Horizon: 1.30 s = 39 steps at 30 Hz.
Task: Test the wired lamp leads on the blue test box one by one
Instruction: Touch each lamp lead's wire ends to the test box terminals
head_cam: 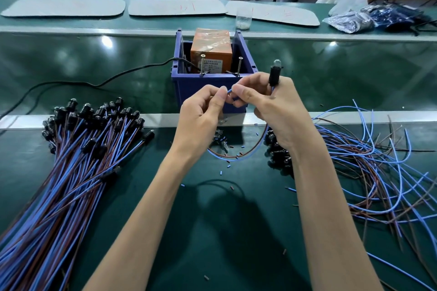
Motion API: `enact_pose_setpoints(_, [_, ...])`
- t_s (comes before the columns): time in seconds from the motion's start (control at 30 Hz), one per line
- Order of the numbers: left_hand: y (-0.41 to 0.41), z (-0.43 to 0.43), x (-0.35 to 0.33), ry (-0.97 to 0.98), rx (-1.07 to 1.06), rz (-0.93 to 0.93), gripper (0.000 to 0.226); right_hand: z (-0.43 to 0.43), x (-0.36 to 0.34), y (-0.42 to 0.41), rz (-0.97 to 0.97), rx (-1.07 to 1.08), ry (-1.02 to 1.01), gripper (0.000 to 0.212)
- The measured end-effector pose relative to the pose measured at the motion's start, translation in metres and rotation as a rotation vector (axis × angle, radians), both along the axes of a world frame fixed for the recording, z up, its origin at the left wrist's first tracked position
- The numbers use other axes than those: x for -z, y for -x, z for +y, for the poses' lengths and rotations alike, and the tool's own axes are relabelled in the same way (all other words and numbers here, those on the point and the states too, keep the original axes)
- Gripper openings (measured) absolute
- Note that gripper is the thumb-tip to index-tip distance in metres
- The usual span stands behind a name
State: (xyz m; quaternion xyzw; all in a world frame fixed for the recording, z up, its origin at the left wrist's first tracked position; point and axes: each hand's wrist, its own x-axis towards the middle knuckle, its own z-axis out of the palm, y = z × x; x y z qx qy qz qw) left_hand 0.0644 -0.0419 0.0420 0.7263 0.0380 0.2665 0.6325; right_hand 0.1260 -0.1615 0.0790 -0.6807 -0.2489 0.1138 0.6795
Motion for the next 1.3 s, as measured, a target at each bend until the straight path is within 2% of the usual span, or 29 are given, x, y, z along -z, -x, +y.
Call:
enact_pose_setpoints(0.47, [-0.0037, -0.0091, 0.0065, 0.058, -0.101, -0.003, 0.031, 0.001, -0.0008, 0.0001, 0.026, -0.009, 0.081, 0.02])
enact_pose_setpoints(0.63, [-0.0032, -0.0086, 0.006, -0.006, -0.107, -0.024, 0.024, -0.0004, -0.0013, 0.0, 0.026, 0.001, 0.087, 0.013])
enact_pose_setpoints(0.9, [-0.0041, -0.0079, 0.0066, -0.034, -0.121, 0.006, 0.022, -0.0012, -0.0019, 0.0003, -0.033, -0.002, 0.077, 0.017])
enact_pose_setpoints(1.3, [-0.0052, -0.009, 0.0062, -0.037, -0.169, 0.052, 0.021, 0.0062, 0.0044, 0.0, -0.006, 0.063, 0.132, 0.029])
